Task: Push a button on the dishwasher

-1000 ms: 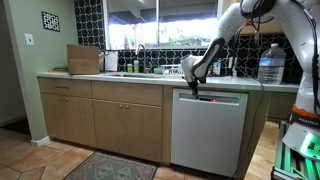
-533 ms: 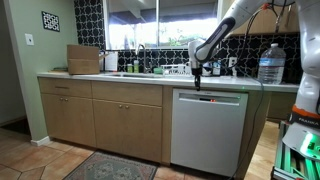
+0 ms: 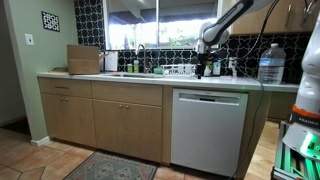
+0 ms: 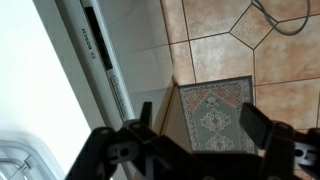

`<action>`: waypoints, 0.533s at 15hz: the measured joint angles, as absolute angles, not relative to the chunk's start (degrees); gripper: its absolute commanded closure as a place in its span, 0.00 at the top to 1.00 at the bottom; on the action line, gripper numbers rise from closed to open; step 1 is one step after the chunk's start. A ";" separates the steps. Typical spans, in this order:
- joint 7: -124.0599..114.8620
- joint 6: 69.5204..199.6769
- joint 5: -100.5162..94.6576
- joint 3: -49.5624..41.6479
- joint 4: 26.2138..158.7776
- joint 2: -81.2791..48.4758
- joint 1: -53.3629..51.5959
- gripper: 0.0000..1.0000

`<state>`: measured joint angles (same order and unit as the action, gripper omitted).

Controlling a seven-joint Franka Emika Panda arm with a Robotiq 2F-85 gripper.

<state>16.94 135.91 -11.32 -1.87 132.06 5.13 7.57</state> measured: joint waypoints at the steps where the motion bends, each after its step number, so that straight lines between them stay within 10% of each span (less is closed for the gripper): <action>1: 16.36 135.91 -11.03 -1.90 132.84 6.51 7.31 1.00; 8: 10.24 139.56 -11.24 -1.59 137.27 11.65 5.70 1.00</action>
